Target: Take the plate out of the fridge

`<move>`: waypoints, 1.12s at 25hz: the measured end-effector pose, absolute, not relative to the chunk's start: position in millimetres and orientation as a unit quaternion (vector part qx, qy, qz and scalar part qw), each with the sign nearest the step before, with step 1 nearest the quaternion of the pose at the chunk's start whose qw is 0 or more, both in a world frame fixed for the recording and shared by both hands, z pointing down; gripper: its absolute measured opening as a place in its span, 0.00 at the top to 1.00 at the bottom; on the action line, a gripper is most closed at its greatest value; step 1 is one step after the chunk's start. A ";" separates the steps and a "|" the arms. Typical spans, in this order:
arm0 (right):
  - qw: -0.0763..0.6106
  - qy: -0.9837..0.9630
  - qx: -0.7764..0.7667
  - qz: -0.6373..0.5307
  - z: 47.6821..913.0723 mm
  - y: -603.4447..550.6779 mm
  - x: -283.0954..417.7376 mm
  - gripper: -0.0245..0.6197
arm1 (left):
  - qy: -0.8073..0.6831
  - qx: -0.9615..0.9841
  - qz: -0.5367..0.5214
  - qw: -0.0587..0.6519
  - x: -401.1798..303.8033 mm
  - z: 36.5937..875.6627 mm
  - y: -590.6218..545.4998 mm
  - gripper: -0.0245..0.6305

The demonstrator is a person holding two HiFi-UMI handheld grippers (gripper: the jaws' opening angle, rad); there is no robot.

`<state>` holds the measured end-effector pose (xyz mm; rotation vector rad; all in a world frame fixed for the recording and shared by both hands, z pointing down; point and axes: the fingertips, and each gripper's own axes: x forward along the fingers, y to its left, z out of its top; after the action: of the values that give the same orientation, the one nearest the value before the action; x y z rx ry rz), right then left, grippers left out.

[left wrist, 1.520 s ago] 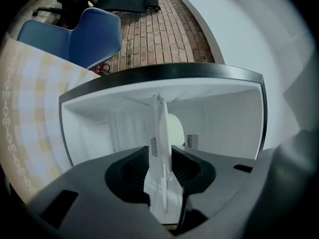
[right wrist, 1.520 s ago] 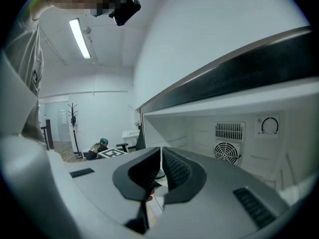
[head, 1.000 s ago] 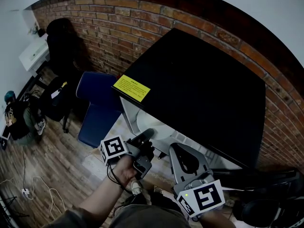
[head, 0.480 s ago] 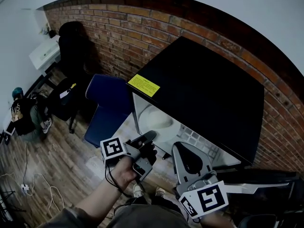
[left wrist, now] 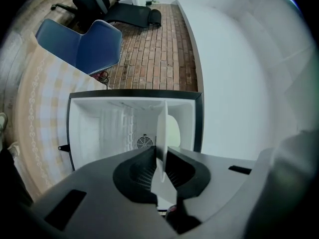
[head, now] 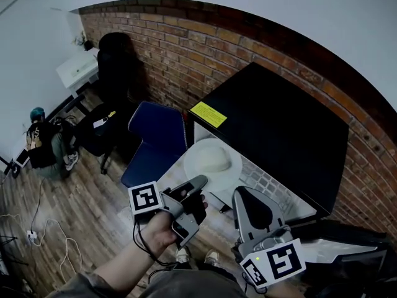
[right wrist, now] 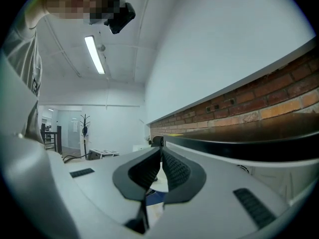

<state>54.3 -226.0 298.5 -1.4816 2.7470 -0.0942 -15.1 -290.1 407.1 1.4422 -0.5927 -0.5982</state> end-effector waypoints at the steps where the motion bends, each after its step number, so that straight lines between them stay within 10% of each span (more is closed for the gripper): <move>1: 0.012 0.882 -0.471 -0.028 296.3 -225.8 52.9 0.91 | -0.264 0.641 -0.268 0.669 -17.8 404.3 -287.3 0.89; 28: 0.011 0.938 -0.345 -0.014 295.0 -211.6 -38.1 0.91 | -0.367 0.600 -0.375 0.604 -164.4 398.4 -214.5 0.89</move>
<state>-38.1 -211.6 295.0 -1.0767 2.9271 -0.0444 -164.4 -214.5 398.4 1.3882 -0.8495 -0.8676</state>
